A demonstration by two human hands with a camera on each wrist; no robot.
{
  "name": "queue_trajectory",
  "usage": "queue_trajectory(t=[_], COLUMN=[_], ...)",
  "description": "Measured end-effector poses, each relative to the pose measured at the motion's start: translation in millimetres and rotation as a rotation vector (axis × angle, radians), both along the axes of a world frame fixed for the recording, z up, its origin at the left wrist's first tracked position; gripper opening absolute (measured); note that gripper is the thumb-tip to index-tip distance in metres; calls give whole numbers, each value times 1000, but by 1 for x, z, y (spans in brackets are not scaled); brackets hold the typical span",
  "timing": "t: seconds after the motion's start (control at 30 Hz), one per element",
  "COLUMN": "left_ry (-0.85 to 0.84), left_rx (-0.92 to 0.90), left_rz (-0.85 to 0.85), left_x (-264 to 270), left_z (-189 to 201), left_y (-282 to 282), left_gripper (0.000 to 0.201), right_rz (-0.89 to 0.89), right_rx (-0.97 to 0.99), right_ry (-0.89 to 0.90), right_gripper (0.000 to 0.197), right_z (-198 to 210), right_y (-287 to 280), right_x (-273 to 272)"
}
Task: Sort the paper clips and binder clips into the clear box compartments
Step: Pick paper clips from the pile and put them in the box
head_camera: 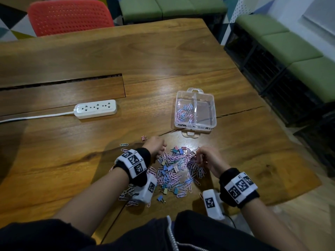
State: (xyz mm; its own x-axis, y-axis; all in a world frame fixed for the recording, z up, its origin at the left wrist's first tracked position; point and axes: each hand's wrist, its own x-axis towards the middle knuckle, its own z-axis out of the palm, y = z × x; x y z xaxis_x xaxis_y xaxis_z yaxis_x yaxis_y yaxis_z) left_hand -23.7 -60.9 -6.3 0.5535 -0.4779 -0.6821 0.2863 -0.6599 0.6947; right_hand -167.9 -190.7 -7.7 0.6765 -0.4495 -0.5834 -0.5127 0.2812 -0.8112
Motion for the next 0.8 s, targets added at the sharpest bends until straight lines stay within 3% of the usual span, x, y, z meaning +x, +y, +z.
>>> queue_trajectory(t=[0.07, 0.17, 0.27, 0.37, 0.43, 0.53, 0.6, 0.7, 0.73, 0.8], left_ry=[-234, -518, -656, -658, -661, -609, -504, -227, -171, -89], left_rx=[127, 363, 436, 402, 391, 335, 217, 18, -25, -92], left_rz=[-210, -478, -581, -646, -715, -737, -675, -496, -445, -339], left_x=[-3, -7, -15, -26, -30, -25, -18, -5, -1, 5], left_z=[1, -3, -6, -10, -10, -8, -6, 1, 3, 5], left_y=[-4, -5, -6, -6, -5, 1, 6, 12, 13, 17], left_gripper=[27, 72, 72, 46, 42, 34, 22, 23, 22, 17], right_rz=[162, 292, 294, 186, 96, 87, 51, -53, -21, 155], right_rx=[-167, -332, -428, -491, -528, -406, -174, 127, 104, -130], right_ry=[129, 243, 255, 223, 190, 117, 35, -18, 10, 109], right_gripper=[22, 18, 19, 21, 21, 20, 23, 23, 20, 15], right_z=[-7, -15, -16, -14, -10, -4, 0, 3, 2, -1], right_y=[1, 1, -3, -8, -9, -4, 2, 5, 6, 13], right_x=[1, 3, 5, 1, -2, -6, -8, -10, -9, -7])
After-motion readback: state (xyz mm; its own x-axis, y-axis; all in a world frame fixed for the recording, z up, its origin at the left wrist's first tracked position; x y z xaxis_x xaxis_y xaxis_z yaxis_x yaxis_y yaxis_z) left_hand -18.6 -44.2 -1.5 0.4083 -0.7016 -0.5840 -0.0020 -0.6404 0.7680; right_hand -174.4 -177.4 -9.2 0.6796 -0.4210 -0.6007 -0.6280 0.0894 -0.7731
